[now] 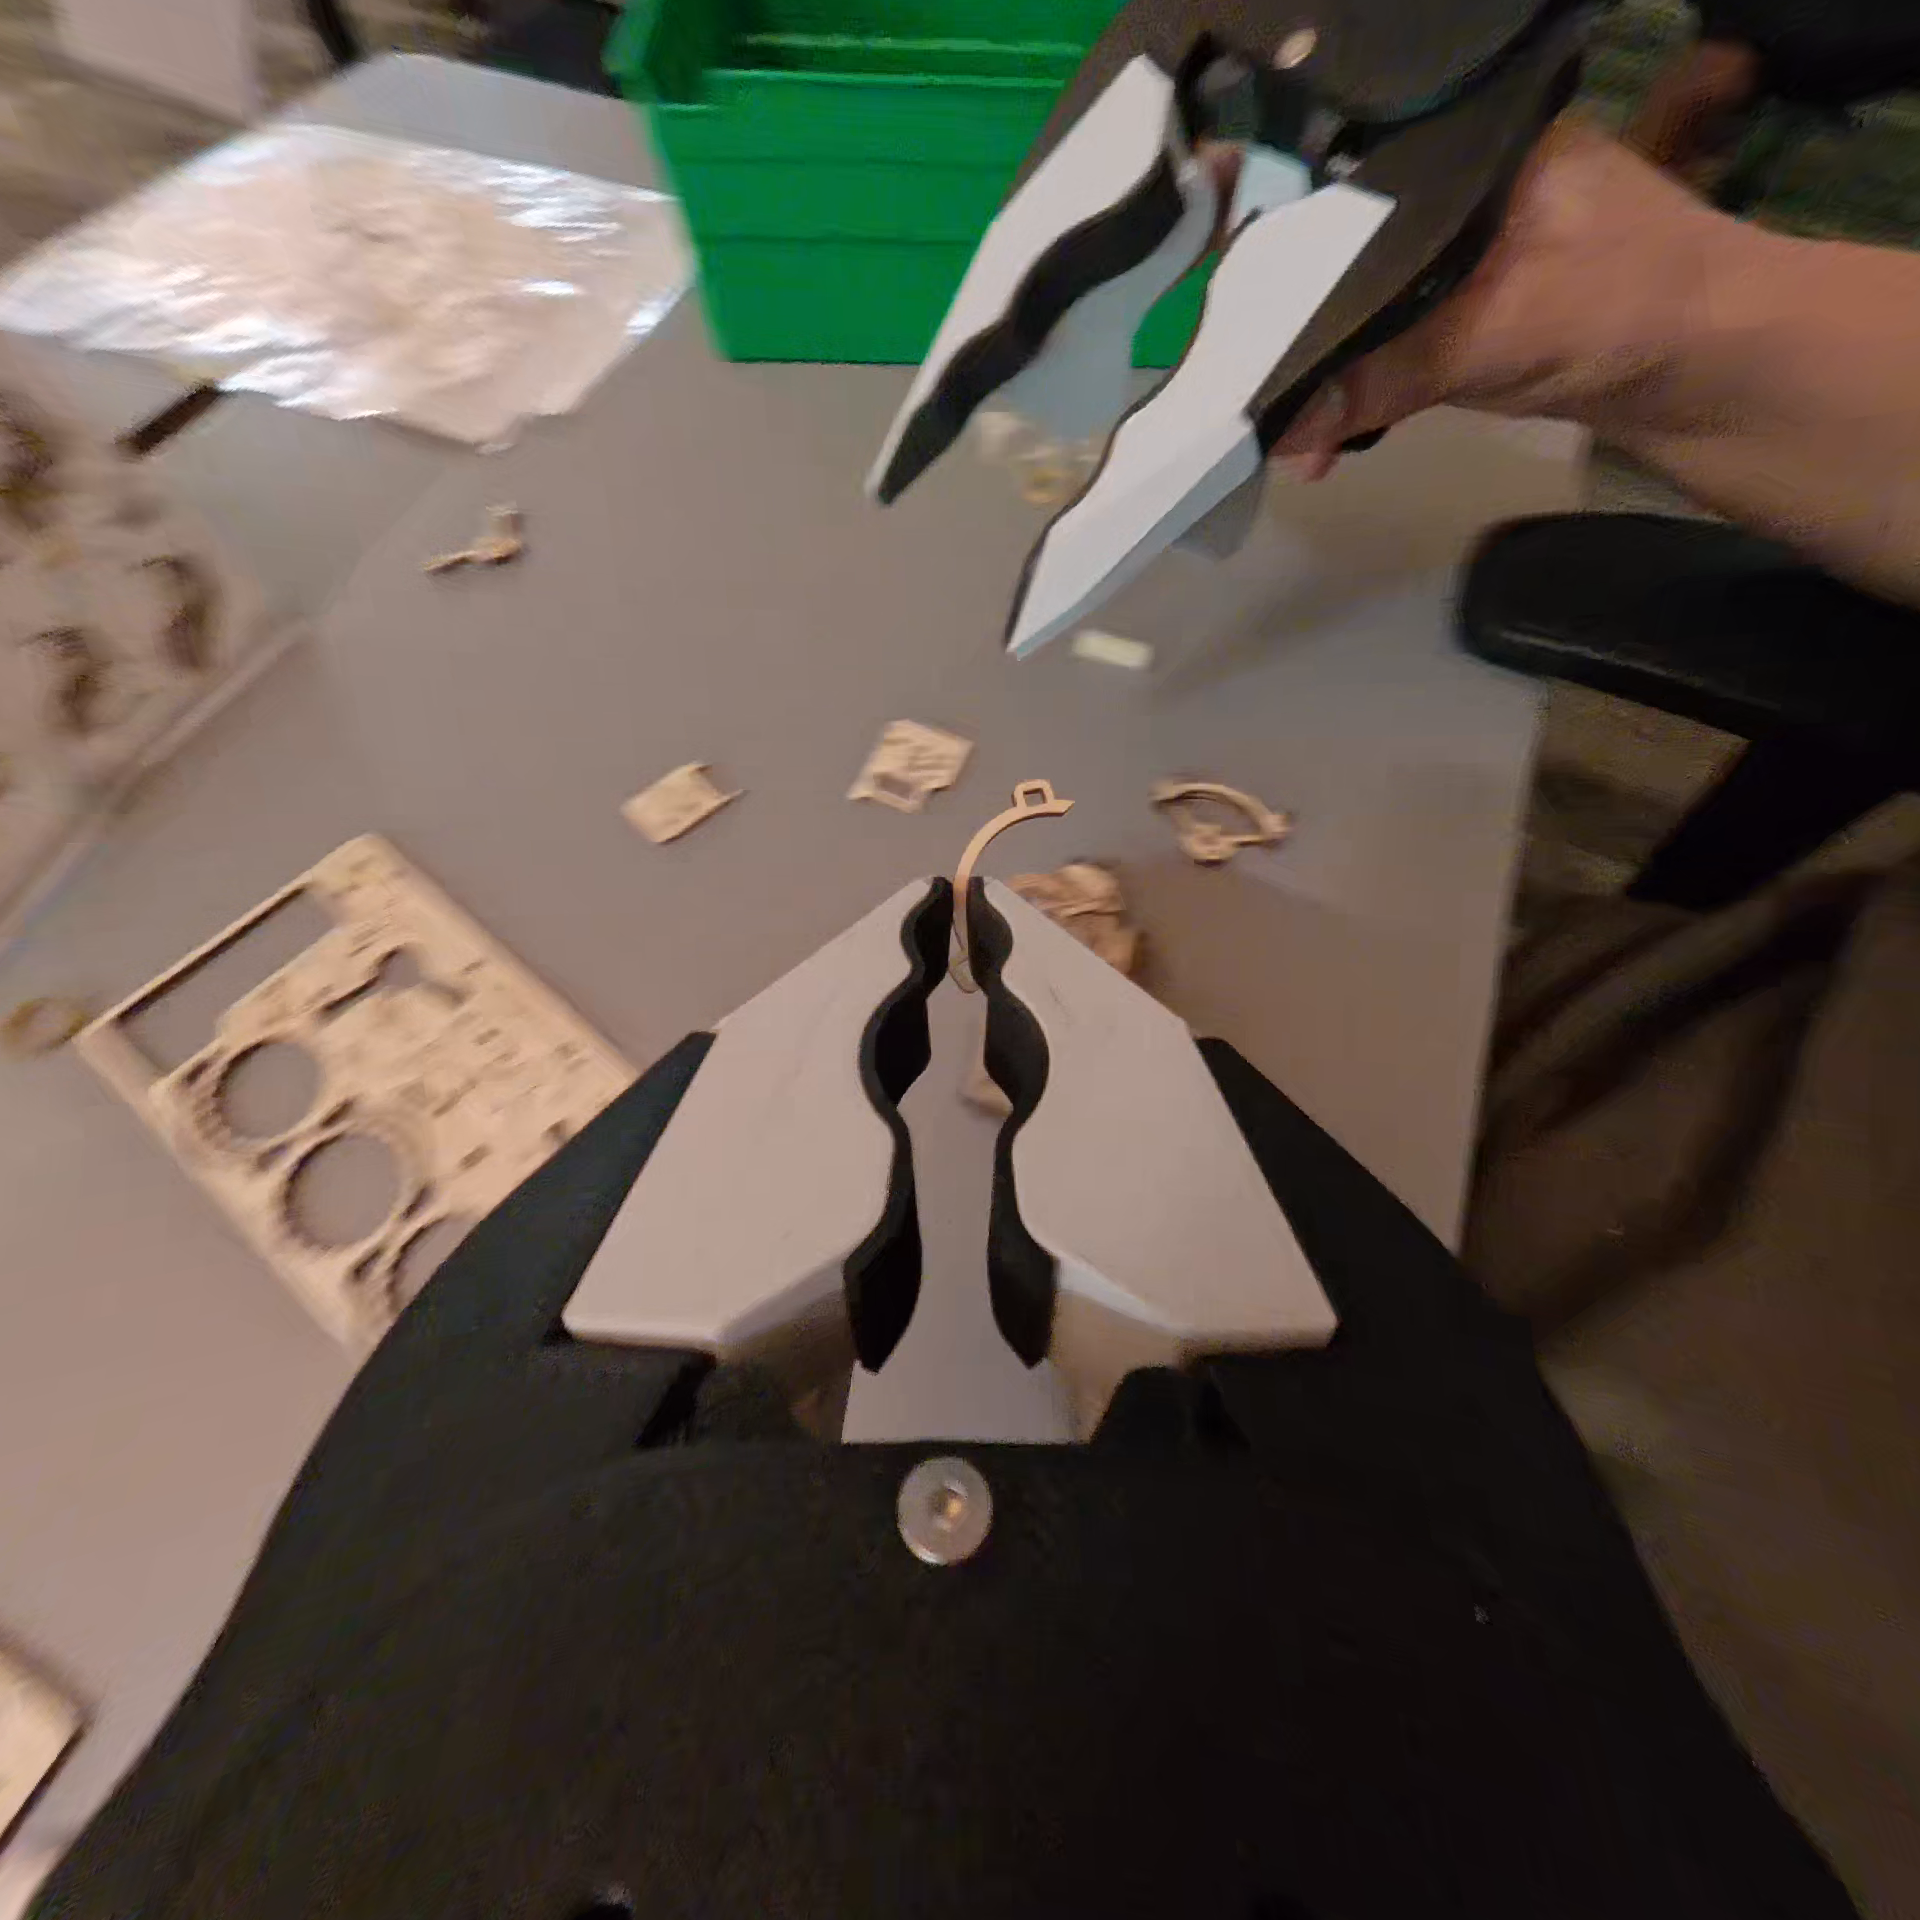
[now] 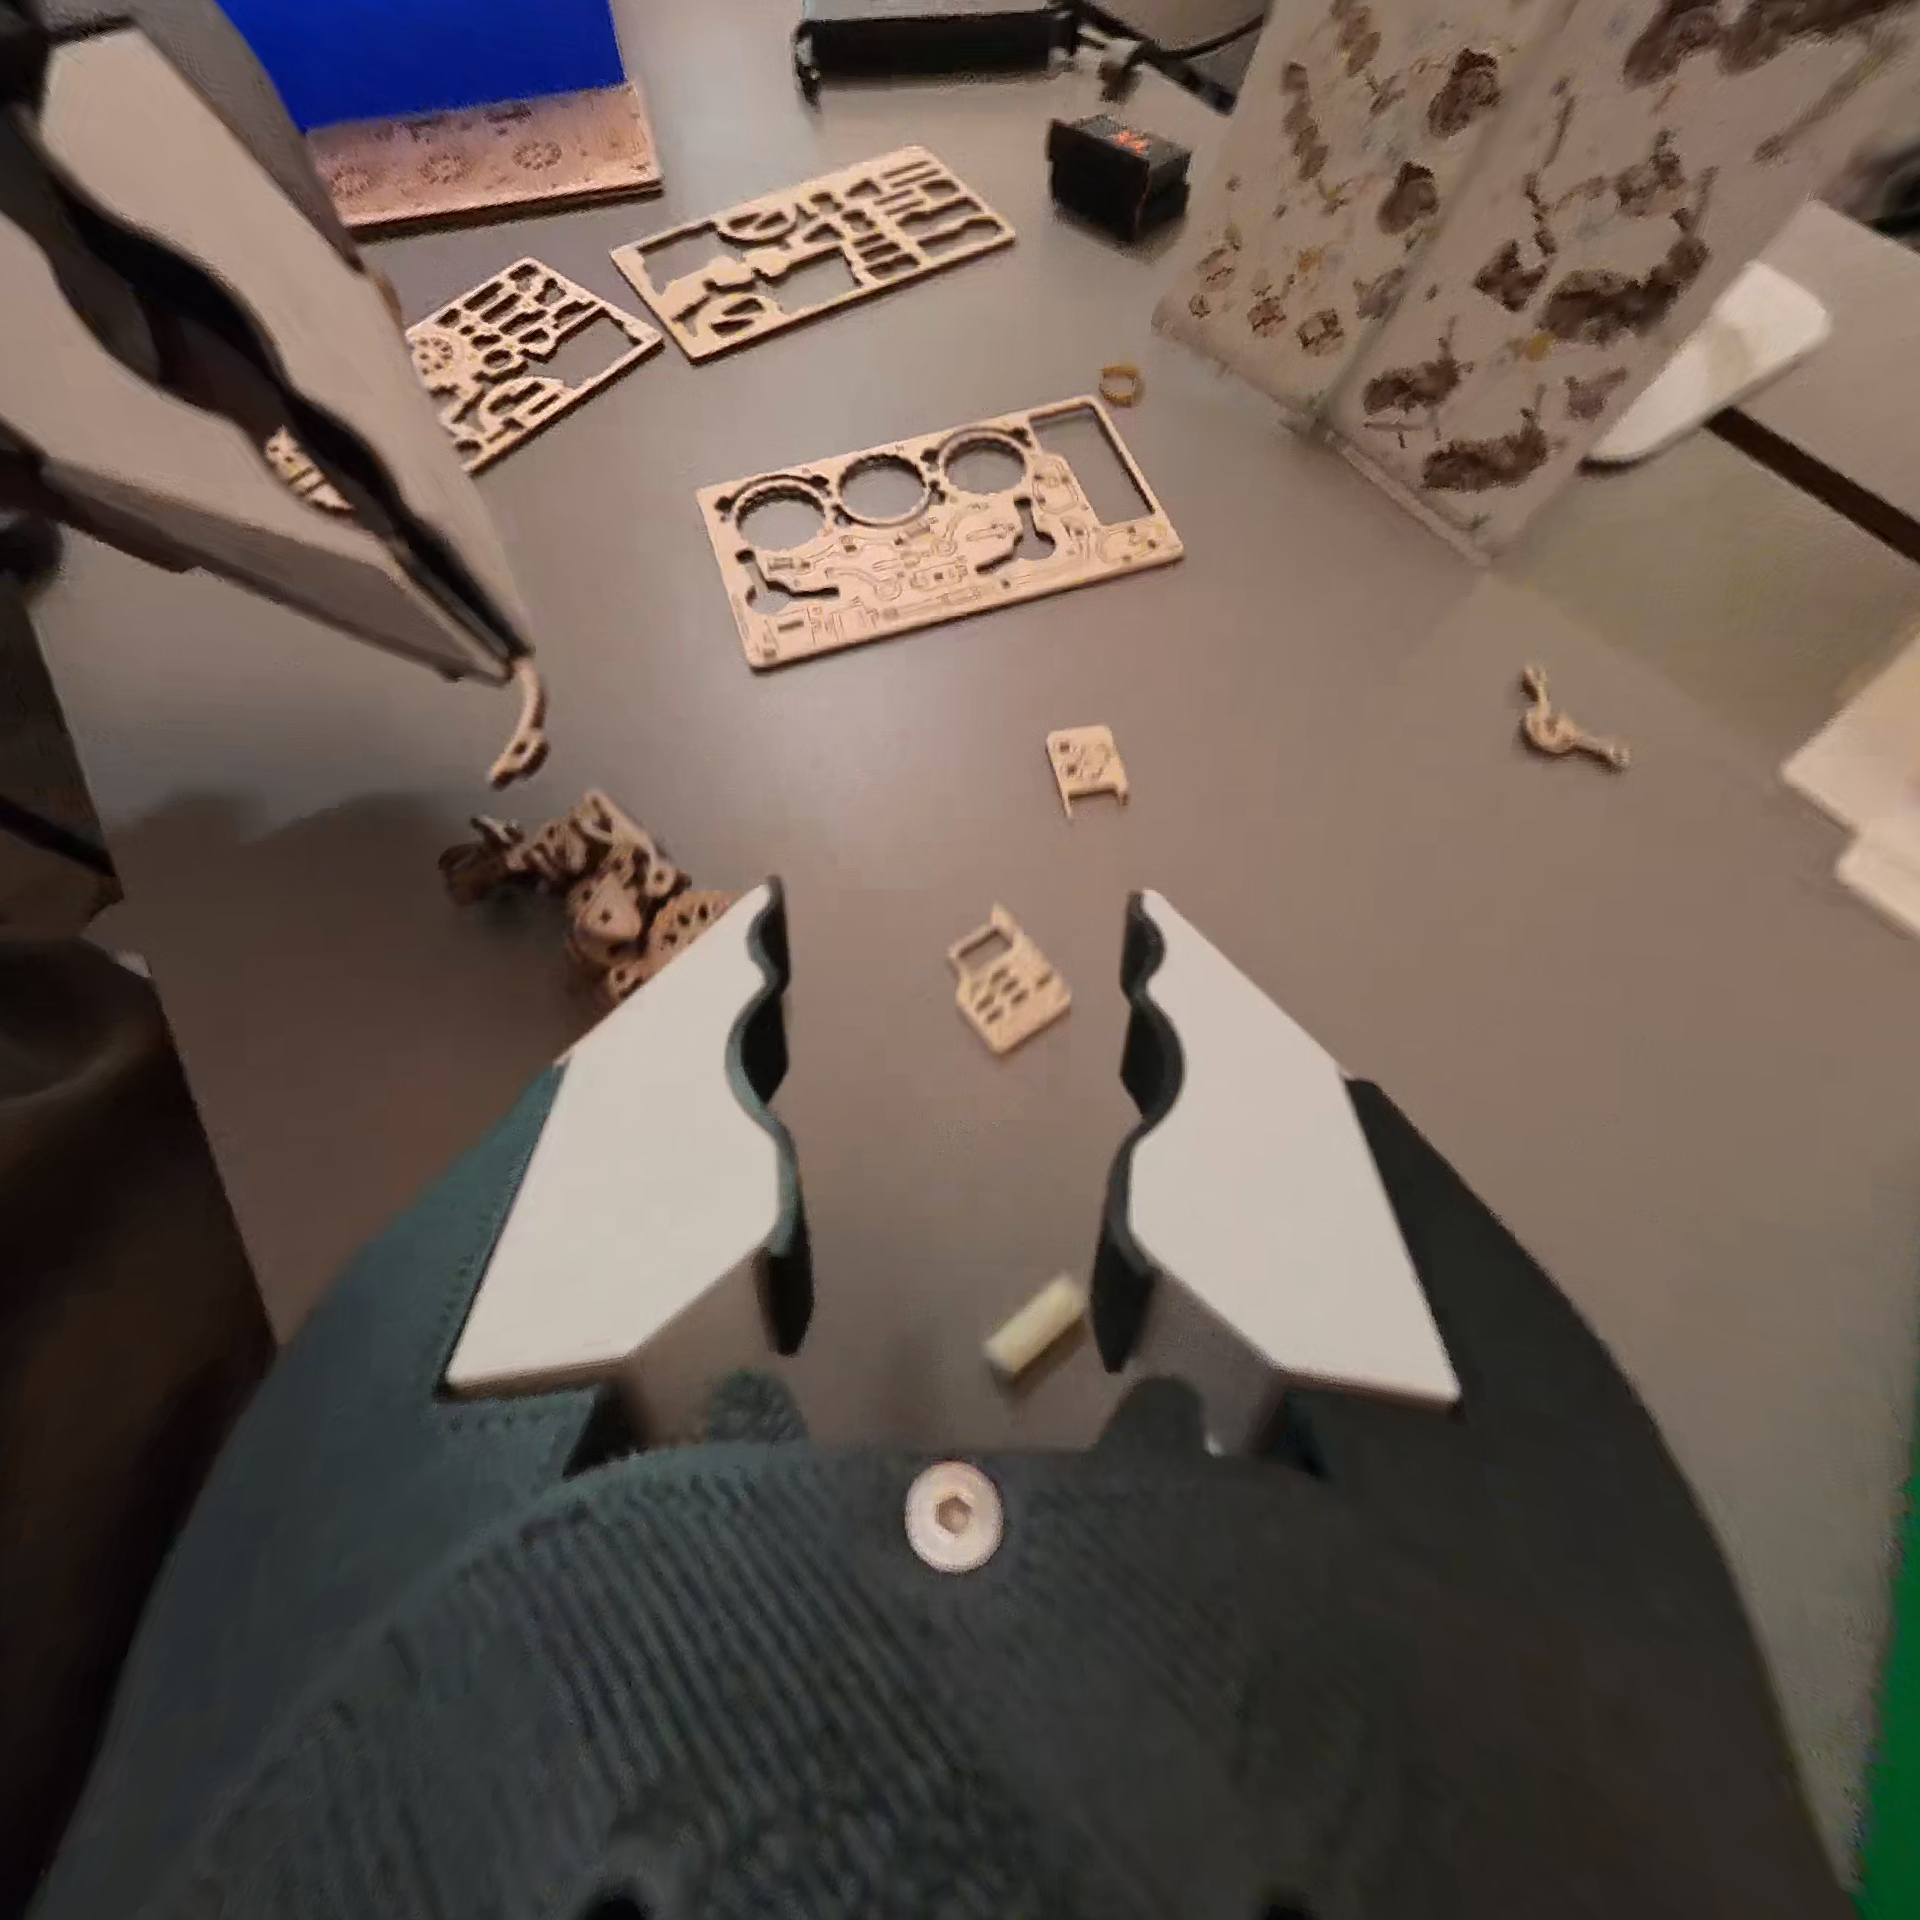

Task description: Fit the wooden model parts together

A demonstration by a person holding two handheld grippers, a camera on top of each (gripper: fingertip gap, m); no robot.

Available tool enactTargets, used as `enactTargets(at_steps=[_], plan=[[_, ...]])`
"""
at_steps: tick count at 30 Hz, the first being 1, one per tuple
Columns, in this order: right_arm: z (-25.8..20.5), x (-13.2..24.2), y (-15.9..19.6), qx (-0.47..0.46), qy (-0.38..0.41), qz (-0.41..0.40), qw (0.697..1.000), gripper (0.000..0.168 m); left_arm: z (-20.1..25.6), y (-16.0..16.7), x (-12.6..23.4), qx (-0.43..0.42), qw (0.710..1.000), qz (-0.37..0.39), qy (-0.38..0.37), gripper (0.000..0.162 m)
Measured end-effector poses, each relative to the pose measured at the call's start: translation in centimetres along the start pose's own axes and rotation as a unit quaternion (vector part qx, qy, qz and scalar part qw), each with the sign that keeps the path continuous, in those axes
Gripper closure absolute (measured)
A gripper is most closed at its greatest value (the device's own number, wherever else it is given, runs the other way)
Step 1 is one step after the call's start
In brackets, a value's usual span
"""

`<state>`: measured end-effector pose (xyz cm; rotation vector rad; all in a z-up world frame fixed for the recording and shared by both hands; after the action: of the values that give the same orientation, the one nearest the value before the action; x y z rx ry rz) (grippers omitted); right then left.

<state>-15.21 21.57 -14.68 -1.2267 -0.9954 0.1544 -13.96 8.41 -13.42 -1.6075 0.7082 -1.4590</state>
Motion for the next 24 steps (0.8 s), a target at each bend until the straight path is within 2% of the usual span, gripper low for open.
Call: enactTargets(at_steps=[3, 5, 7, 8, 12, 13, 14, 19, 22, 24], plan=[[-1.1, 2.0, 3.2, -0.054, 0.028, 0.038, 0.997, 0.106, 5.1, -0.1, -2.4, -0.057, 0.994, -0.024, 0.087, 0.162], [-2.0, 3.4, 4.3, -0.068, 0.035, 0.074, 0.994, 0.132, 7.1, 0.3, -3.7, -0.099, 0.987, -0.057, 0.110, 0.162], [-2.7, 4.9, 4.3, -0.044, 0.046, 0.118, 0.991, 0.161, 8.2, 0.7, -4.9, -0.131, 0.981, -0.075, 0.125, 0.162], [-2.9, 5.5, 4.0, -0.030, 0.053, 0.136, 0.989, 0.168, 8.3, 0.8, -5.5, -0.139, 0.979, -0.079, 0.127, 0.162], [-6.1, 5.9, 3.2, -0.028, -0.038, 0.156, 0.987, 0.168, 8.2, 0.9, -7.0, -0.151, 0.976, -0.085, 0.134, 0.162], [-6.8, 5.7, 3.3, -0.036, -0.056, 0.144, 0.987, 0.162, 8.2, 0.9, -7.1, -0.159, 0.975, -0.084, 0.133, 0.162], [-7.3, 5.6, 3.5, -0.039, -0.057, 0.132, 0.989, 0.154, 8.3, 0.9, -7.1, -0.167, 0.974, -0.084, 0.129, 0.162], [-7.9, 4.3, 4.9, 0.037, 0.006, 0.035, 0.999, 0.146, 8.5, 1.0, -6.5, -0.197, 0.970, -0.079, 0.120, 0.162], [-8.9, 3.1, 5.9, 0.037, -0.017, -0.002, 0.999, 0.146, 8.7, 1.4, -6.2, -0.191, 0.969, -0.077, 0.134, 0.162], [-9.5, 2.7, 6.1, 0.025, -0.041, -0.006, 0.999, 0.153, 8.8, 1.5, -6.1, -0.189, 0.969, -0.076, 0.140, 0.162]])
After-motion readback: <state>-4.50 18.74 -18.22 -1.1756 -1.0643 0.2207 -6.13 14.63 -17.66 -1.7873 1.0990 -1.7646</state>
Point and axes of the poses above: each gripper's, where its closed fingertips meet, x back along the fingers, y out of its underside, z = x × y across the jaws, the point moved 3 cm from there along x, back along the fingers, and after that the axes turned 1 degree about z, right-handed, at the moved point
